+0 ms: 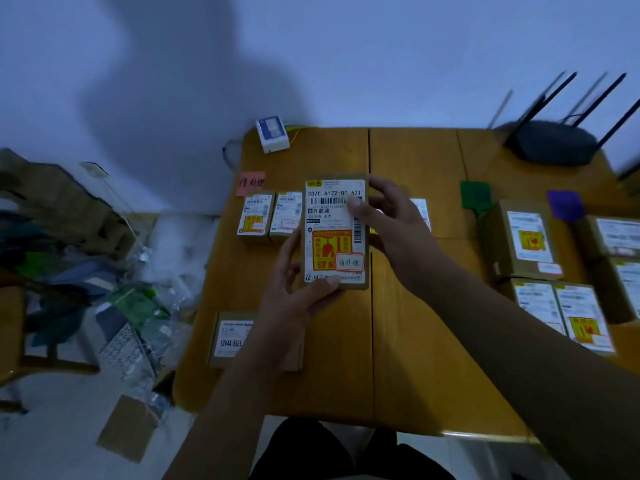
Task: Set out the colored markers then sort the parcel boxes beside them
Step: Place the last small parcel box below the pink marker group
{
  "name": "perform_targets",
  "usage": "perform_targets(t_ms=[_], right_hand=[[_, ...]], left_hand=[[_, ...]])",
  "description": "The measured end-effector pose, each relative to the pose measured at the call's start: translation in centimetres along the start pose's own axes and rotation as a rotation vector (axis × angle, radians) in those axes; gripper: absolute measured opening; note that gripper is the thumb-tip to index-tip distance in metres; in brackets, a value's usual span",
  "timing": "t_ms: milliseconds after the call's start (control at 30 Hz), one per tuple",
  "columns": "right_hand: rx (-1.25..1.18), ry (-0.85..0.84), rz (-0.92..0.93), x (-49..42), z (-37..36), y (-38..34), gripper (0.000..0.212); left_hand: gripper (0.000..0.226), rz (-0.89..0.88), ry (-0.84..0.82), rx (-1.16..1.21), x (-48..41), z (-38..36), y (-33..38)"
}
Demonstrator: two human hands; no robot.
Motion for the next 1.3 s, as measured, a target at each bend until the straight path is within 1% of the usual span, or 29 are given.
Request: perform_targets(t_ms=[67,100,200,267,333,433,500,567,633,700,833,933,1033,1167,1300], right_hand=[[0.006,0.001,-0.001,0.4,0.1,-0.2,0.049],[0.006,0.000,-0.003,0.5,0.1,-0.2,0.048],[-0.006,-0.009,-0.028,0.5,-0.7,0.2,0.045],[-0.040,-0.003,-0.052,0.2,-1.4,0.8,0.042],[-0.058,-0.004,-0.070,-0.3,-2.3,1.7,0.042],[-0.045,0.002,-0.102,-1.0,-3.7,3.5,0.055],[0.022,0.029,-0.148,-1.6,-4.9,5.1,0.068],[0.098,0.040,-0.191,-2.0,-6.2,6.8,0.074],[0.137,0.022,-0.224,-2.4,-7.7,8.4,0.070],[0.192,0.001,-0.253,-3.0,-9.2,10.2,0.062],[0.381,0.012,-0.306,-5.0,-12.5,14.0,0.046],[0.480,0.000,-0.352,-7.2,-15.1,16.8,0.042],[0.437,0.015,-0.429,-9.6,-17.2,19.2,0.039],[0.379,0.049,-0.483,-11.5,-19.2,21.5,0.038],[0.404,0.056,-0.531,-12.2,-19.7,22.9,0.040]], left_hand=[[0.084,-0.014,-0.004,-0.030,0.3,-0.3,-0.1],[0.078,-0.020,0.009,-0.058,0.4,-0.4,-0.1],[0.060,-0.065,0.114,-0.212,0.9,-0.1,0.2],[0.055,-0.098,0.177,-0.295,0.9,0.8,0.4],[0.052,-0.103,0.199,-0.339,0.9,2.0,0.7],[0.052,-0.060,0.208,-0.348,0.4,4.2,1.0],[0.052,-0.015,0.246,-0.346,-0.1,6.0,1.0],[0.054,0.042,0.299,-0.345,-0.7,8.1,0.6],[0.054,0.101,0.317,-0.364,-1.4,10.2,0.2],[0.054,0.149,0.319,-0.416,-2.1,12.5,-0.4],[0.052,0.231,0.323,-0.504,-4.1,17.3,-2.1],[0.044,0.309,0.307,-0.568,-6.4,20.6,-3.5],[0.038,0.363,0.316,-0.585,-9.2,23.4,-4.5],[0.042,0.407,0.330,-0.614,-11.7,25.8,-5.3],[0.042,0.451,0.336,-0.632,-12.1,26.8,-6.1]])
Point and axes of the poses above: each hand's wrist, its own x-axis away from the middle knuckle, its own z-axis out of the back of the hand, y = z × x, the point moved 3 cm from there along -x, towards the middle knuckle
